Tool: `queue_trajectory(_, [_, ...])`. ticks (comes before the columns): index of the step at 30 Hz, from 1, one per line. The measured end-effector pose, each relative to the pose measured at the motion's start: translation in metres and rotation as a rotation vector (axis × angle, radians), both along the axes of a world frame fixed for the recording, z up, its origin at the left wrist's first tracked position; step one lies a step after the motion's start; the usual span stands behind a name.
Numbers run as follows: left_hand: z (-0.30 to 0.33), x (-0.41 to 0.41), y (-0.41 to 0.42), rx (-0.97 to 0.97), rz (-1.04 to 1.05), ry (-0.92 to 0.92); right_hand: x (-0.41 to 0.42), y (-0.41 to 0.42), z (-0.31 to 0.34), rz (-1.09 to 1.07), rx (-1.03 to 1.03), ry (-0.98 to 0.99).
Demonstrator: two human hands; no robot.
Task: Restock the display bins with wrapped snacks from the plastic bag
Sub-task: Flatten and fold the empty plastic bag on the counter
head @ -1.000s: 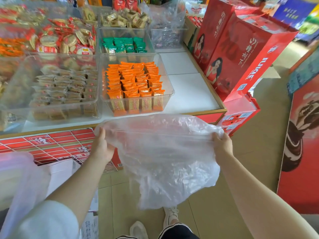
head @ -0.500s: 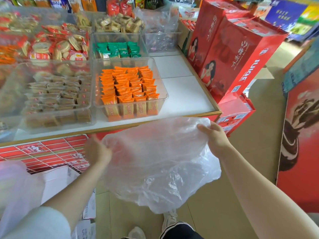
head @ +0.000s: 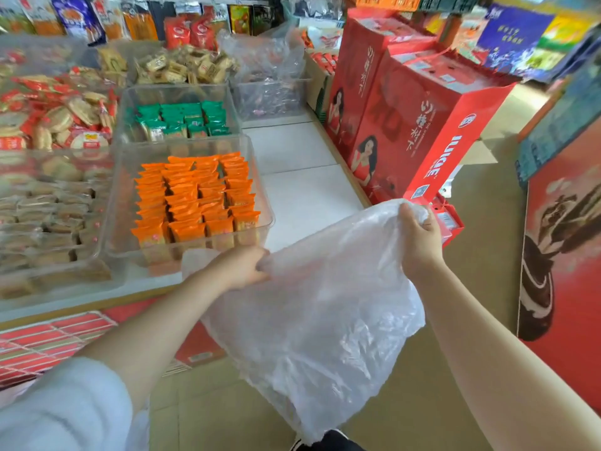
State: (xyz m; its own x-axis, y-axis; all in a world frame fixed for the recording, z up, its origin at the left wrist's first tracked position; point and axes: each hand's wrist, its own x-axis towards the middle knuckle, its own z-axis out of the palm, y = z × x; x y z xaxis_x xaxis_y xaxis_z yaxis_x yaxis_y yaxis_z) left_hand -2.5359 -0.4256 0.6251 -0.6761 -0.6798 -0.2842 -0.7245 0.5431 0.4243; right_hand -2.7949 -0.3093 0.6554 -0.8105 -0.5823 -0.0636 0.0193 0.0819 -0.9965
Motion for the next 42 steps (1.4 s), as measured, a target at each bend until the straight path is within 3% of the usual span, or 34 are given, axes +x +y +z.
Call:
queue_trajectory(2, [0.005,-0.012,-0.014,-0.084,0.086,0.053,-0.037,-0.013,-0.010,-0.061,0.092,-0.002])
queue_trajectory(6, [0.033,-0.057,-0.047,-0.201,0.236,0.407,-0.088,-0.043,-0.020,0.134,0.167,-0.115])
queue_trajectory(10, [0.073,-0.109,-0.084,-0.407,0.257,0.432,-0.113,-0.077,-0.003,0.328,0.279,0.148])
queue_trajectory(14, [0.100,-0.142,-0.125,-0.756,0.396,0.443,-0.128,-0.135,0.012,0.201,0.170,0.173])
queue_trajectory(16, [0.100,-0.156,-0.132,-0.974,0.293,0.390,-0.132,-0.173,0.017,0.120,0.138,0.131])
queue_trajectory(18, [0.084,-0.171,-0.123,-1.026,-0.017,0.445,-0.134,-0.207,0.019,0.090,0.170,0.088])
queue_trajectory(20, [0.055,-0.183,-0.111,-0.922,-0.305,0.396,-0.131,-0.234,0.013,0.196,0.241,0.040])
queue_trajectory(23, [0.007,-0.188,-0.123,-0.688,-0.290,0.053,-0.132,-0.241,0.006,0.394,0.306,0.125])
queue_trajectory(26, [-0.035,-0.180,-0.154,-0.374,-0.225,-0.406,-0.140,-0.200,-0.013,0.581,0.309,0.392])
queue_trajectory(28, [-0.057,-0.178,-0.164,-0.280,-0.277,-0.574,-0.135,-0.160,-0.038,0.740,0.369,0.655])
queue_trajectory(30, [-0.075,-0.179,-0.165,-0.183,-0.273,-0.621,-0.126,-0.132,-0.072,0.915,0.616,0.819])
queue_trajectory(32, [-0.088,-0.178,-0.165,-0.046,-0.210,-0.704,-0.117,-0.120,-0.108,1.027,0.915,0.830])
queue_trajectory(34, [-0.095,-0.173,-0.167,0.082,-0.125,-0.839,-0.106,-0.107,-0.133,1.115,1.084,0.833])
queue_trajectory(36, [-0.091,-0.179,-0.168,0.093,-0.053,-0.888,-0.097,-0.097,-0.151,1.175,1.158,0.828])
queue_trajectory(38, [-0.082,-0.197,-0.160,-0.085,-0.111,-0.720,-0.093,-0.093,-0.160,1.170,1.147,0.831])
queue_trajectory(40, [-0.082,-0.225,-0.149,-0.366,-0.272,-0.251,-0.091,-0.095,-0.160,1.155,1.107,0.860])
queue_trajectory(42, [-0.087,-0.250,-0.136,-0.410,-0.399,0.068,-0.087,-0.098,-0.160,1.124,1.096,0.894])
